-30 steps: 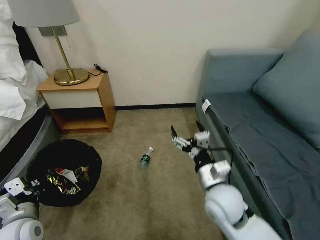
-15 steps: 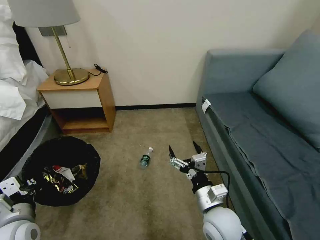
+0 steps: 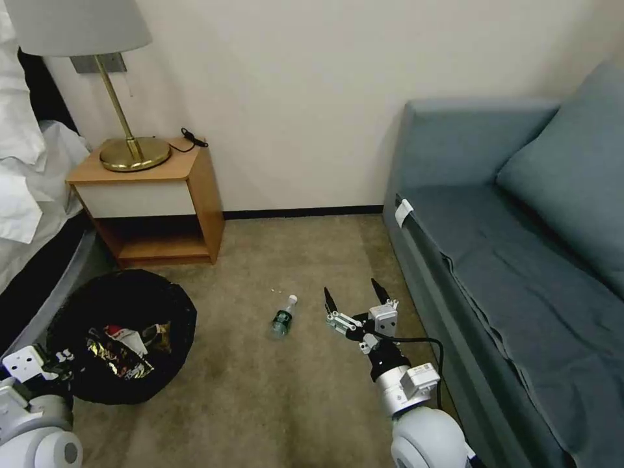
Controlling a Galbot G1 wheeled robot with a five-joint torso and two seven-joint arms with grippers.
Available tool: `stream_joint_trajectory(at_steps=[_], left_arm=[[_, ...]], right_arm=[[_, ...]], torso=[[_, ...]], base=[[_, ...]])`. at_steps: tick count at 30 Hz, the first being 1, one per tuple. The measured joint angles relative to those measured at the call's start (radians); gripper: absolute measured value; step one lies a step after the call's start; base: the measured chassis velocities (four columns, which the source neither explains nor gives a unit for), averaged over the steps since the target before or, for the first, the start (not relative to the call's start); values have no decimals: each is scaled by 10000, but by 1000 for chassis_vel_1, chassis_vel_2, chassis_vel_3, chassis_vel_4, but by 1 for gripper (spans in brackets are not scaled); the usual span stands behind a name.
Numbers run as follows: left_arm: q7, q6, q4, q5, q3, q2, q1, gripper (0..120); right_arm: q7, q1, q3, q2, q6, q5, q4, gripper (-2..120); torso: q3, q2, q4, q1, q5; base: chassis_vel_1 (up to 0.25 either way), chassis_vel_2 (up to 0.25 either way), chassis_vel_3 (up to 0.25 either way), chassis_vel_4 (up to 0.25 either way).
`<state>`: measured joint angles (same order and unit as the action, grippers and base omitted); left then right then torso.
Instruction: Pick up the trash bin, then pick up the garbage on the floor and place it into the trash bin.
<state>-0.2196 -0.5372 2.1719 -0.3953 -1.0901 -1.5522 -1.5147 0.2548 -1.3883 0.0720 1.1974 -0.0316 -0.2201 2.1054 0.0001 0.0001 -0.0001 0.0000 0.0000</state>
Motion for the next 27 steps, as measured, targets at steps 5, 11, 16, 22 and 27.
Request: stream_joint_trajectory(at_steps=[5, 11, 16, 22, 27], left_arm=[[8, 9, -56, 56, 51, -2, 32, 2], [31, 34, -8, 72, 53, -12, -30, 2], [42, 69, 61, 66, 37, 8, -96, 2], [75, 102, 78, 51, 33, 64, -137, 2], [114, 148, -70, 76, 121, 72, -109, 2]], right_arm=[[20, 238, -92, -60, 12, -15, -129, 100], [107, 1403, -708, -378, 363, -561, -737, 100], [259, 3253, -1720, -504, 1105, -1817, -1839, 100], [474, 5705, -3175, -105, 1689, -2848, -3658, 100], [1222, 7830, -4775, 500, 2555, -4330, -5443, 100]], torso=[[1, -1, 1, 1, -2], [0, -1, 0, 1, 1], [-1, -1, 3, 0, 0], [0, -2, 3, 1, -2], [1, -2, 7, 1, -3]], base=[[-190, 213, 197, -202], [-34, 35, 32, -25], [0, 0, 0, 0], [0, 0, 0, 0], [0, 0, 0, 0]])
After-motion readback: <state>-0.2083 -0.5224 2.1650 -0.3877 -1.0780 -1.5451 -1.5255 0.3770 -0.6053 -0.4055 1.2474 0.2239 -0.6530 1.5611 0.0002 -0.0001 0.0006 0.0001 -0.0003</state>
